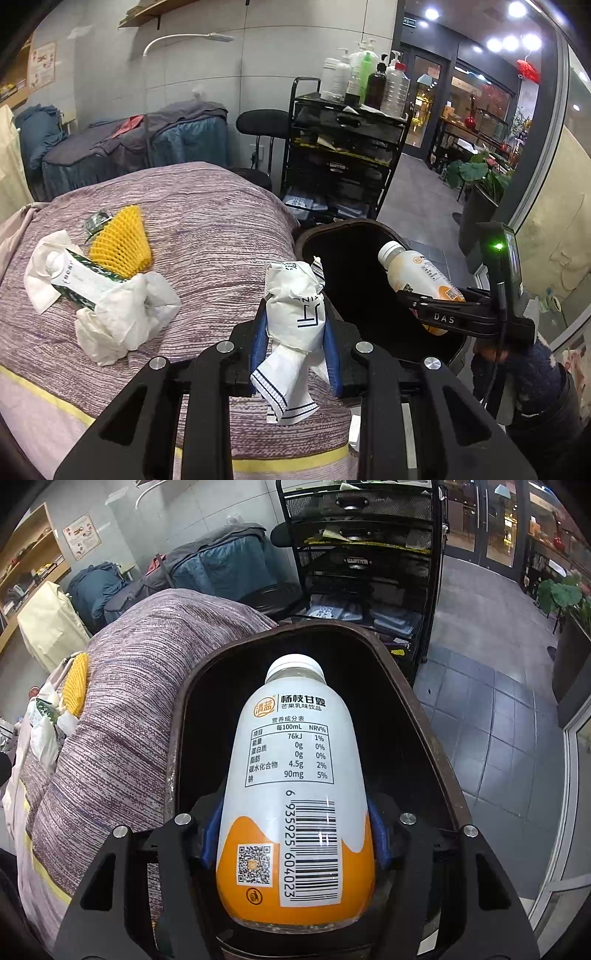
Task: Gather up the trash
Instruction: 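Carry the bottle to the brown bin and release it with the right gripper, then lower the white wrapper into the brown bin and open the left gripper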
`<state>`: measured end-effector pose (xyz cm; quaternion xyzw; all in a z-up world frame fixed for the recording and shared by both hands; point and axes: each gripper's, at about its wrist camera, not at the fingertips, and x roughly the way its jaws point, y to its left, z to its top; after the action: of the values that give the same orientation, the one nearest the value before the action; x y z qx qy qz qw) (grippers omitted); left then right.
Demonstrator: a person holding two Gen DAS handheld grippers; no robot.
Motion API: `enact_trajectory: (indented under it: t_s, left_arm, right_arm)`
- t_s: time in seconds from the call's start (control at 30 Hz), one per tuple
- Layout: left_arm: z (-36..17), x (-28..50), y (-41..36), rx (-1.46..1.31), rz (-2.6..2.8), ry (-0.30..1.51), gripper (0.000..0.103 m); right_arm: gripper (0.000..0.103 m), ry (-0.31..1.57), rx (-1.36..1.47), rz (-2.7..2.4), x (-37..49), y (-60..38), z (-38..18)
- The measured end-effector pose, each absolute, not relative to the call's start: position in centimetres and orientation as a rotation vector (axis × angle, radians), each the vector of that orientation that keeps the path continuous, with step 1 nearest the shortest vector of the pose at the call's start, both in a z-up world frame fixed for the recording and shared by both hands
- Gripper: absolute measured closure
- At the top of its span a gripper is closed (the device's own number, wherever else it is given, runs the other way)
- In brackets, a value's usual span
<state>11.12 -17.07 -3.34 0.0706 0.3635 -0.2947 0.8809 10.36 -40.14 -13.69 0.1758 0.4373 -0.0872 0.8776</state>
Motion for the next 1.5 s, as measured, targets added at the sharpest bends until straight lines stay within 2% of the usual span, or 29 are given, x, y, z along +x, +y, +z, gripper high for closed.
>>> enact_trajectory:
  t_s: [0.37, 0.7, 1.1, 1.4, 1.5]
  left_arm:
    - [-3.6, 11.5, -18.0, 0.102, -0.665, 0.789, 0.077]
    - [-3.1, 11.4, -20.1, 0.065, -0.798, 0.786, 0.077]
    - [-6.1, 12.2, -27.3, 0.188, -0.844, 0.889, 0.077]
    - [-8.9, 12.6, -29.7, 0.266, -0.839, 0.957, 0.076]
    - [-9.0, 12.3, -30.1, 0.283, -0.836, 0.946, 0.066]
  right_arm:
    - [0.039, 0.883, 0.409, -0.196, 9.3, -40.5, -13.7]
    - [0.03, 0.727, 0.462, -0.266, 5.6, -40.9, -11.5]
    - [0.027, 0.637, 0.486, -0.355, 2.2, -43.3, -10.1]
    - [0.027, 0.627, 0.512, -0.397, 1.7, -44.6, -10.6]
    - [0.027, 0.622, 0.523, -0.409, 1.6, -45.1, -10.7]
